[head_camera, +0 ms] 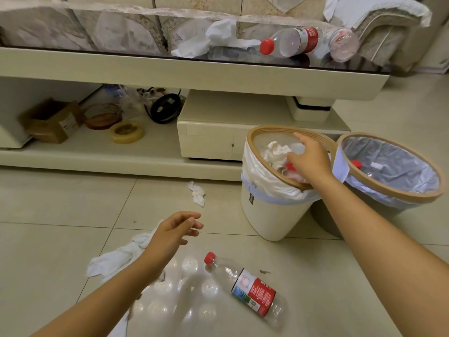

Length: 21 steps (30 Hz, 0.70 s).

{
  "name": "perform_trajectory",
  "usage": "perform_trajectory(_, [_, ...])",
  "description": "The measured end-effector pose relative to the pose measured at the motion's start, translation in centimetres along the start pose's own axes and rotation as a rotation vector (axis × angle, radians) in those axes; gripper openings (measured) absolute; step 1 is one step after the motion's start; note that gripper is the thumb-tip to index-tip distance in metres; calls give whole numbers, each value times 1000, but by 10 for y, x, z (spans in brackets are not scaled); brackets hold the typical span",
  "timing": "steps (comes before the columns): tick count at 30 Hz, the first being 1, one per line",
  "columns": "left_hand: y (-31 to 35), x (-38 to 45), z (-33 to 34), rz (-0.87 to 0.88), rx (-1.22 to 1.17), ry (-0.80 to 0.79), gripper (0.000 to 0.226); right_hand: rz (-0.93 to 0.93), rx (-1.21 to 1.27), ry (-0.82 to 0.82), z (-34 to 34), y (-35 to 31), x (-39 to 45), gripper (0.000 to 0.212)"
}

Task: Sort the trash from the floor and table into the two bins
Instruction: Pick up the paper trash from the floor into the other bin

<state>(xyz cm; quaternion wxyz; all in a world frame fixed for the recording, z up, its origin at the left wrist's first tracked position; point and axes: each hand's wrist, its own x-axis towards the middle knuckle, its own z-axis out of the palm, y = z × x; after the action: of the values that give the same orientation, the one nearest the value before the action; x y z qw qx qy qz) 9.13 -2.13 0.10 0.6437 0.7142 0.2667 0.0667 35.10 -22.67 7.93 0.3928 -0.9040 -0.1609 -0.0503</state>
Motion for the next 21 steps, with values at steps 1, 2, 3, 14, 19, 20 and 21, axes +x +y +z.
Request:
perform_trajectory(1, [-1, 0, 1, -1, -1, -2, 21, -37, -43, 11, 1, 1, -1, 48])
perform_trajectory(2, [-1, 1, 1, -4, -3, -4, 21, -60, -82, 9, 2, 1, -2, 40])
perform_trajectory(3, [-2, 1, 2, -7, -5, -4, 21, -53, -120, -20, 3, 1, -3, 34])
perform_trajectory(14, [-3, -8, -21, -44, 35, -14, 22, -50, -457, -261, 4, -27, -14, 32])
perform_trajectory(19, [-9, -11, -47, -76, 93, 5, 23, -501, -407, -26, 23, -77, -45, 26])
perform_trajectory(20, [-9, -12, -53, -79, 116, -2, 23, -534, -364, -48, 29, -87, -53, 26])
perform_trajectory(21, [-9, -13, -58, -79, 142, -14, 23, -555, -332, -85, 36, -94, -62, 25])
